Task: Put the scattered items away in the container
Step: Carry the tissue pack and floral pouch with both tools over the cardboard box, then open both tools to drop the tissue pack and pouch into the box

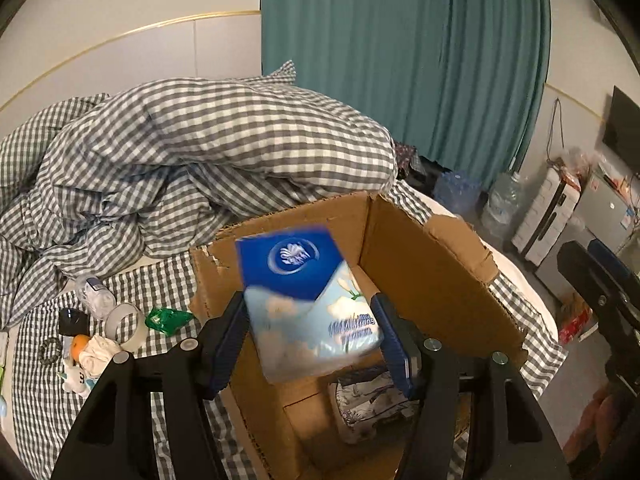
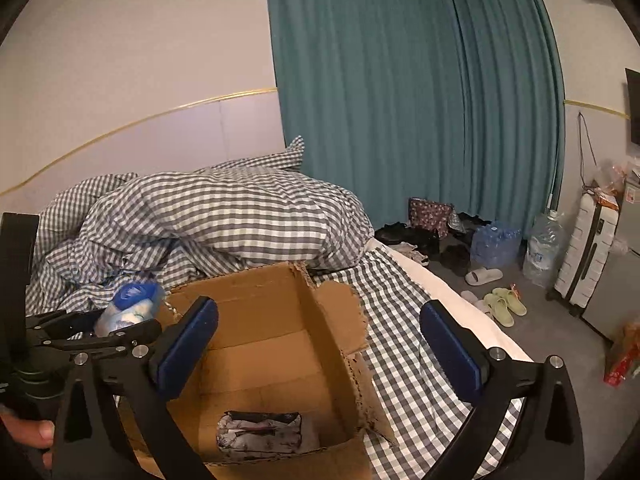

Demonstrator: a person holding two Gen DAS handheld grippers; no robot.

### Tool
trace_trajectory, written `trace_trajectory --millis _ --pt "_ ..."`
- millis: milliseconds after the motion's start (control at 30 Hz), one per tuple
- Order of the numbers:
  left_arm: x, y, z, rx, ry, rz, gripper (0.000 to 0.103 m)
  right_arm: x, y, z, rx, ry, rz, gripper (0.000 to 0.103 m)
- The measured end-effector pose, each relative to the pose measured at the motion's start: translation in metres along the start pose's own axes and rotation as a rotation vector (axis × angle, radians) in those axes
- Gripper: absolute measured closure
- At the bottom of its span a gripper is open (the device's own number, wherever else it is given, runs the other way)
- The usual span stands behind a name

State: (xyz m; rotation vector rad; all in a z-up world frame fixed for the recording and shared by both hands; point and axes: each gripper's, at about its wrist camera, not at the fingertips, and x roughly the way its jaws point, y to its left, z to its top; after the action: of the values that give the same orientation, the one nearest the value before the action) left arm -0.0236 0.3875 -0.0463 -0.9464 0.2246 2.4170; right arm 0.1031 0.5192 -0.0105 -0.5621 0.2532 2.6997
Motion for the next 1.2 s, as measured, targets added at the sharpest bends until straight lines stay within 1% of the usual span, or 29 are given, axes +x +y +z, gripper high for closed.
trace_trajectory --millis 33,67,100,133,200,267,367,467,533,600,667,733,833,900,1067,1133,1200 --pt "0.001 0.0 0.0 0.0 0.004 -0.004 0.036 0.002 0.001 0.0 0.001 0.007 -0.003 0.001" --pt "0.001 0.0 0.0 -0.001 0.009 -0.009 0.025 0.002 0.0 -0.001 0.005 0.012 -0.008 0.001" --pt "0.001 0.0 0.0 -0.003 0.012 -0.011 0.017 0.001 -0.001 -0.001 0.009 0.014 -0.012 0.001" --pt "-0.001 0.0 0.0 -0.006 0.008 -0.004 0.007 -0.001 -0.002 -0.001 0.014 0.013 -0.014 0.001" --pt "-0.008 0.003 0.0 -0.008 -0.021 0.005 0.004 -0.004 0.0 0.0 0.021 0.006 -0.013 0.001" --pt "-0.016 0.006 0.001 -0.007 -0.038 0.022 0.0 -0.008 0.005 0.001 0.018 0.001 -0.01 0.001" --pt "-0.026 0.017 0.003 -0.014 -0.051 0.045 0.0 -0.011 0.017 0.004 0.003 -0.003 0.001 0.001" --pt "-0.039 0.037 0.002 -0.045 -0.061 0.063 0.0 -0.015 0.034 0.008 -0.014 -0.014 0.02 0.001" --pt "-0.047 0.051 0.001 -0.061 -0.068 0.08 0.0 -0.019 0.047 0.011 -0.02 -0.038 0.042 0.0" --pt "-0.057 0.065 -0.004 -0.067 -0.073 0.106 0.0 -0.02 0.058 0.013 -0.017 -0.052 0.052 0.0" --pt "-0.066 0.082 -0.008 -0.068 -0.07 0.134 0.0 -0.021 0.072 0.013 -0.001 -0.046 0.077 0.0" --pt "-0.077 0.102 -0.012 -0.085 -0.079 0.167 0.0 -0.023 0.089 0.012 -0.001 -0.053 0.104 0.0" --pt "-0.091 0.135 -0.018 -0.125 -0.083 0.193 0.0 -0.026 0.118 0.012 -0.034 -0.048 0.125 0.0" --pt "-0.103 0.161 -0.023 -0.152 -0.092 0.229 0.0 -0.029 0.135 0.013 -0.051 -0.051 0.141 0.0" --pt "-0.131 0.213 -0.036 -0.213 -0.112 0.275 0.0 -0.034 0.189 0.014 -0.086 -0.048 0.196 0.0" --pt "-0.145 0.234 -0.043 -0.23 -0.119 0.301 0.0 -0.036 0.209 0.014 -0.107 -0.042 0.224 0.0" --pt "-0.165 0.257 -0.052 -0.254 -0.144 0.319 0.0 -0.037 0.23 0.014 -0.133 -0.035 0.256 0.0"
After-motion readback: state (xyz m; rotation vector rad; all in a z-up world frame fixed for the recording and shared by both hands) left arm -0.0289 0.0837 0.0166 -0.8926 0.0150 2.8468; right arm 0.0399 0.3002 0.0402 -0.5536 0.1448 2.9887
